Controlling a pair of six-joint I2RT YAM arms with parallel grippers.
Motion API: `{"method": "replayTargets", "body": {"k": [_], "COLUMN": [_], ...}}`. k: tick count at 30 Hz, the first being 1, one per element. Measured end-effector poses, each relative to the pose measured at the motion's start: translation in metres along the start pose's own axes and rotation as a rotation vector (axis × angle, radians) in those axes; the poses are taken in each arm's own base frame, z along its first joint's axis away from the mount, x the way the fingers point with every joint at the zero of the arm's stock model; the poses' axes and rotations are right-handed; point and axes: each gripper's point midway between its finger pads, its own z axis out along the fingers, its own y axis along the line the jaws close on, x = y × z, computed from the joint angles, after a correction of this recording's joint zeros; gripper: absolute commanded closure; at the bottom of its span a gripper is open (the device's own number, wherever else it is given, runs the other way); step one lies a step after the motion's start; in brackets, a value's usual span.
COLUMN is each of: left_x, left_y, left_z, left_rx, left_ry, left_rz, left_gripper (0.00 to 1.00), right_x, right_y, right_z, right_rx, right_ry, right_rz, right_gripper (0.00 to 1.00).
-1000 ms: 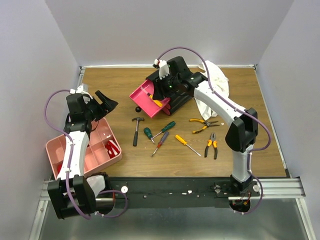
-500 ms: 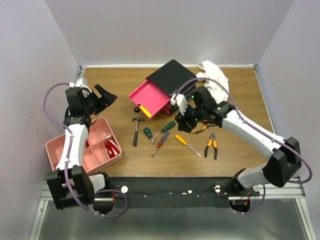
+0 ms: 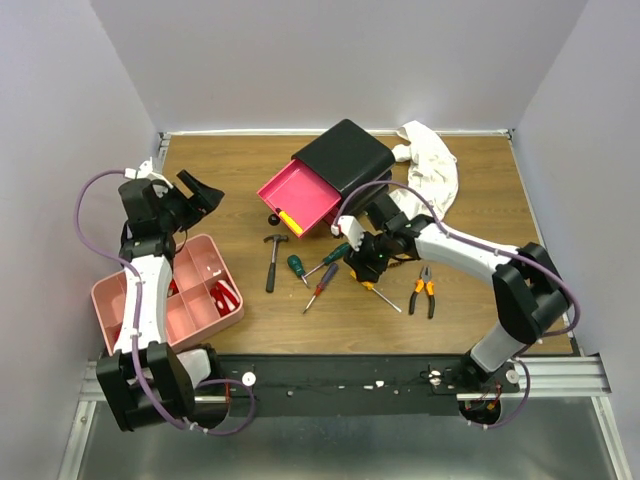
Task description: Sort the tools into containers
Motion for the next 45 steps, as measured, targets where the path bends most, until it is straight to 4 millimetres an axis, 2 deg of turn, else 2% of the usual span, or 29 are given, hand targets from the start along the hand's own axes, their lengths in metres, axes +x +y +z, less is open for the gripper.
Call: {"method": "replayTargets", "body": {"k": [5, 12, 15, 16, 19, 20, 23, 26, 28, 30, 33, 34, 36, 38, 41, 43, 45], "left_x": [-0.004, -0.003, -0.006, -0.006, -0.007, -0.007, -0.006, -0.006, -0.005, -0.004, -0.003, -0.001, 0.001, 0.004, 0.006, 0.007, 0.007], "left_y": [0.011, 0.029, 0.027, 0.026, 0.025, 0.024, 0.023, 0.024, 0.025, 0.026, 0.026, 0.027, 0.029, 0.031, 0.033, 0.035, 0.035], "left_z": [-0.012, -0.016, -0.019, -0.019, -0.020, -0.020, -0.020, -0.020, -0.020, -0.020, -0.018, -0.016, -0.014, -0.011, -0.009, -0.007, -0.007], "left_rx": [-0.024, -0.062, -0.059, -0.056, -0.049, -0.047, -0.040, -0.041, -0.044, -0.047, -0.048, -0.049, -0.053, -0.057, -0.063, -0.067, -0.068], "left_ry": [-0.040, -0.056, -0.066, -0.069, -0.075, -0.075, -0.073, -0.072, -0.069, -0.064, -0.057, -0.051, -0.041, -0.029, -0.017, -0.011, -0.010], "left_rz": [-0.016, -0.083, -0.083, -0.083, -0.084, -0.085, -0.088, -0.085, -0.079, -0.079, -0.084, -0.089, -0.096, -0.101, -0.106, -0.108, -0.105], "left_gripper": [0.09, 0.09, 0.09, 0.09, 0.09, 0.09, 0.11, 0.12, 0.12, 0.12, 0.12, 0.12, 0.12, 0.12, 0.12, 0.12, 0.12], "right_x": [0.010, 0.021, 0.023, 0.023, 0.020, 0.020, 0.020, 0.017, 0.004, -0.029, -0.096, -0.109, -0.154, -0.178, -0.237, -0.255, -0.270], "right_y": [-0.002, -0.002, -0.007, -0.008, -0.011, -0.012, -0.012, -0.002, 0.005, 0.008, 0.008, 0.007, 0.003, -0.005, -0.020, -0.025, -0.031], "right_z": [0.019, 0.036, 0.038, 0.038, 0.039, 0.040, 0.039, 0.028, 0.013, -0.012, -0.063, -0.073, -0.112, -0.135, -0.176, -0.184, -0.178], "right_rx": [0.014, 0.053, 0.079, 0.082, 0.097, 0.098, 0.091, 0.040, 0.007, -0.017, -0.019, -0.016, -0.021, -0.017, -0.020, -0.029, -0.057], "right_ry": [0.040, 0.082, 0.089, 0.090, 0.083, 0.081, 0.083, 0.098, 0.078, -0.004, -0.183, -0.223, -0.366, -0.451, -0.627, -0.680, -0.706], "right_rz": [0.002, -0.007, -0.009, -0.010, -0.025, -0.030, -0.042, -0.037, -0.043, -0.059, -0.107, -0.117, -0.131, -0.114, -0.050, -0.021, 0.048], "right_gripper": [0.41, 0.49, 0.57, 0.66, 0.84, 0.99, 0.99, 0.99, 0.99, 0.99, 0.99, 0.99, 0.99, 0.99, 0.99, 0.99, 0.99]}}
